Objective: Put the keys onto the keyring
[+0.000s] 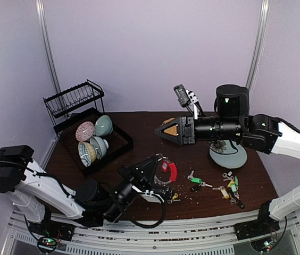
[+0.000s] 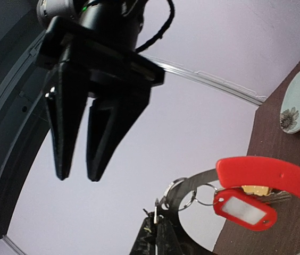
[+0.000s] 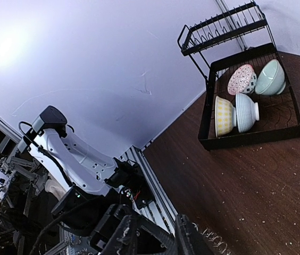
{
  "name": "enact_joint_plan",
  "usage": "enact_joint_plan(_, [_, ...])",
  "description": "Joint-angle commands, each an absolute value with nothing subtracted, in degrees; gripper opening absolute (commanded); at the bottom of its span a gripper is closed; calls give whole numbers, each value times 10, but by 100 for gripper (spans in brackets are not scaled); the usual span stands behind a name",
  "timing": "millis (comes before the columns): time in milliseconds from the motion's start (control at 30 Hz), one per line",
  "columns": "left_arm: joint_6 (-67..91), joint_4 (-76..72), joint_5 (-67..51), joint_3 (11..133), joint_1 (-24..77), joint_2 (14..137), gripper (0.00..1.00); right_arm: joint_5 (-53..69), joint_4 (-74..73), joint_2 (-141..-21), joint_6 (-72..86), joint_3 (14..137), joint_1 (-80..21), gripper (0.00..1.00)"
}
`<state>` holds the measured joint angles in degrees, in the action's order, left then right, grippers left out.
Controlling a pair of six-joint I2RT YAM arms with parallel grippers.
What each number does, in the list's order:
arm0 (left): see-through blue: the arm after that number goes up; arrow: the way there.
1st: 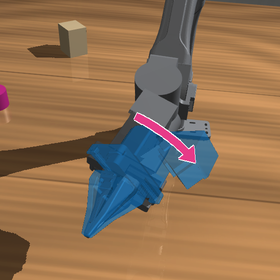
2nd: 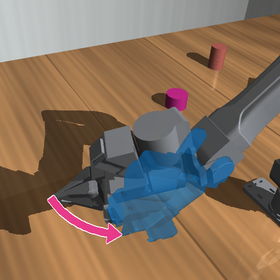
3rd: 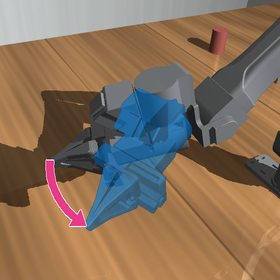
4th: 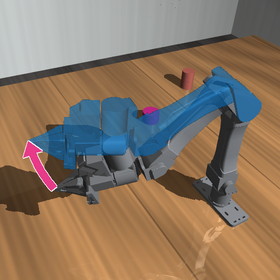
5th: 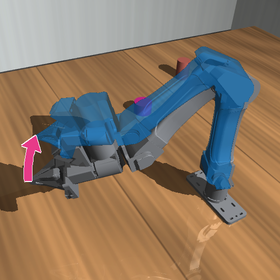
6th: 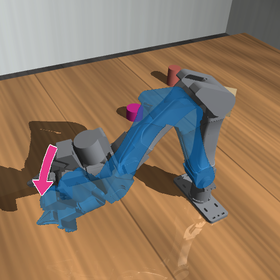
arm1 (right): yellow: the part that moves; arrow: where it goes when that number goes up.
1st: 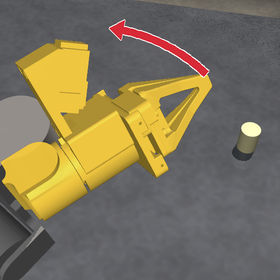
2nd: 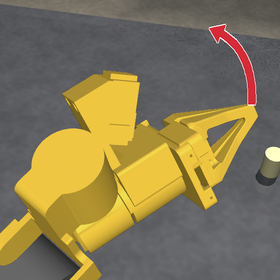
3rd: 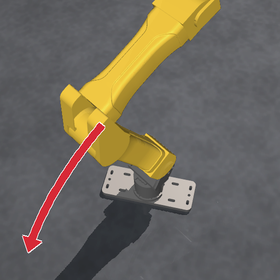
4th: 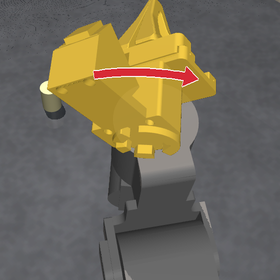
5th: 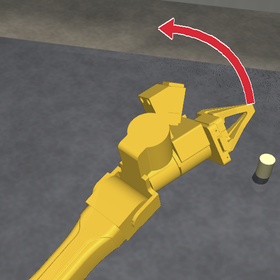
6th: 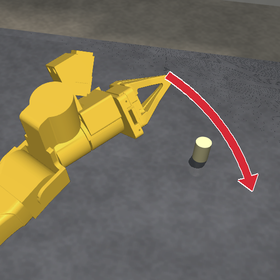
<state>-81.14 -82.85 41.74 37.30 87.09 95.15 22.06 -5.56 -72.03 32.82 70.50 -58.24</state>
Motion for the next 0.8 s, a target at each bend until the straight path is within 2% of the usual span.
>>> enact_joint_plan(0, [-844,-1058,451,402,865,943,0,215,-123,-718,357,732,-583,27])
enact_joint_plan(133, [-865,-1058,464,397,855,940,0,203,-188,-725,350,744,-584,26])
enact_joint_plan(300, [-904,-1058,482,408,832,942,0,223,-156,-723,352,744,-583,20])
enact_joint_plan(467, [-906,-1058,487,412,827,940,0,250,-95,-717,383,714,-583,22])
enact_joint_plan(567, [-919,-1058,487,418,827,951,0,266,-50,-740,402,710,-583,28])
enact_joint_plan(767, [-912,-1058,487,418,827,947,0,236,-72,-767,399,740,-583,28])
